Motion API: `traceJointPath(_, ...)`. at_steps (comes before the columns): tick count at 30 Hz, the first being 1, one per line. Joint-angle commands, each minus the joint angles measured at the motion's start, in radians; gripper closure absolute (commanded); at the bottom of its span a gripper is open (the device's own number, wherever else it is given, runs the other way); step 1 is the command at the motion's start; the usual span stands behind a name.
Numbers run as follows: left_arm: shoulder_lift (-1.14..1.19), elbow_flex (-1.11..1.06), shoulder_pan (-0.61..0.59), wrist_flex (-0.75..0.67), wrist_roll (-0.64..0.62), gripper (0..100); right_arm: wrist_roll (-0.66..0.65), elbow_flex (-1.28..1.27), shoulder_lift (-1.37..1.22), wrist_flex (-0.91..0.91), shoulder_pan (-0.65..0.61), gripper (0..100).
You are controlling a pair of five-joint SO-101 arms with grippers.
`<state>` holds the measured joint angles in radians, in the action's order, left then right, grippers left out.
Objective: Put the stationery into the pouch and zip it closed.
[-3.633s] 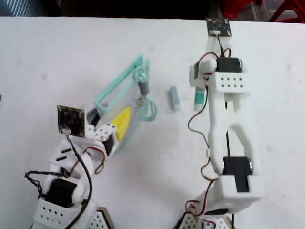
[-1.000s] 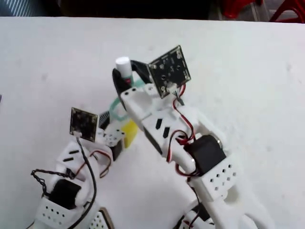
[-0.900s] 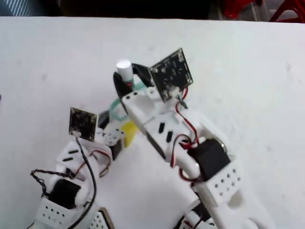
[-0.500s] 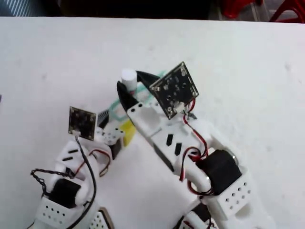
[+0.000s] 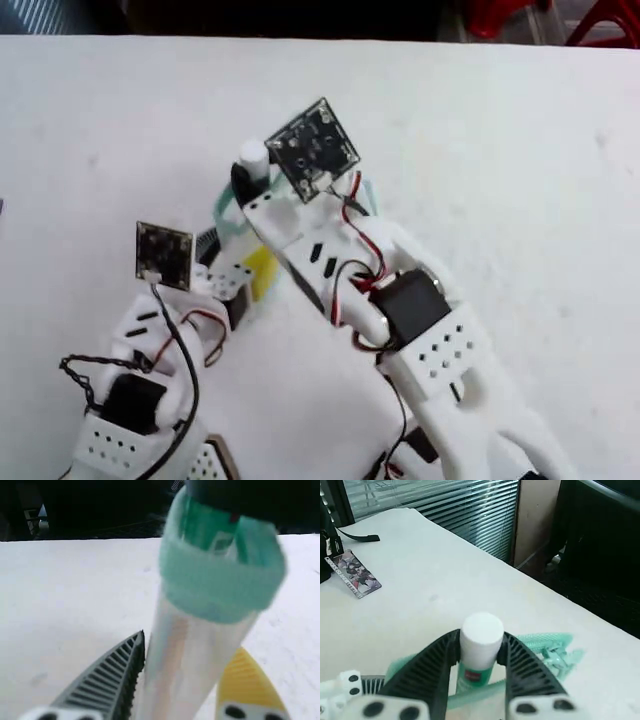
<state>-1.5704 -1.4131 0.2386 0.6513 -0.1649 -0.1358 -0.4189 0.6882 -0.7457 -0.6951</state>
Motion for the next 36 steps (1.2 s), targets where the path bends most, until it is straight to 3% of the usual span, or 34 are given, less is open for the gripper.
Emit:
traceJointPath(1, -0.015, 0.012, -0.004, -0.035, 0.003, 76, -0.005, 0.021, 0.012, -0.001, -0.005, 97.7)
traceJointPath(4, -0.015, 0.012, -0.004, -0.035, 0.005, 76, -0.006, 0.021, 0.012, -0.01, -0.007, 90.5)
traceJointPath(8, -0.015, 0.012, -0.004, -0.035, 0.005, 76, -0.006, 0.028, 0.013, -0.036, -0.008, 66.5)
traceJointPath(10, -0.015, 0.012, -0.004, -0.035, 0.005, 76, -0.006, 0.066, 0.013, -0.067, -0.008, 60.5)
traceJointPath(16, -0.015, 0.012, -0.012, -0.029, 0.005, 76, -0.006, 0.321, 0.013, -0.232, 0.058, 65.1)
traceJointPath(22, -0.015, 0.012, -0.004, -0.029, 0.006, 83, 0.002, 0.468, 0.013, -0.357, 0.248, 70.6)
traceJointPath(29, -0.016, 0.012, -0.005, -0.032, 0.008, 83, 0.003, 0.382, -0.033, -0.463, 0.438, 77.2)
traceJointPath(36, -0.016, 0.012, -0.012, -0.035, 0.008, 89, 0.003, 0.155, -0.2, -0.383, 0.466, 82.7)
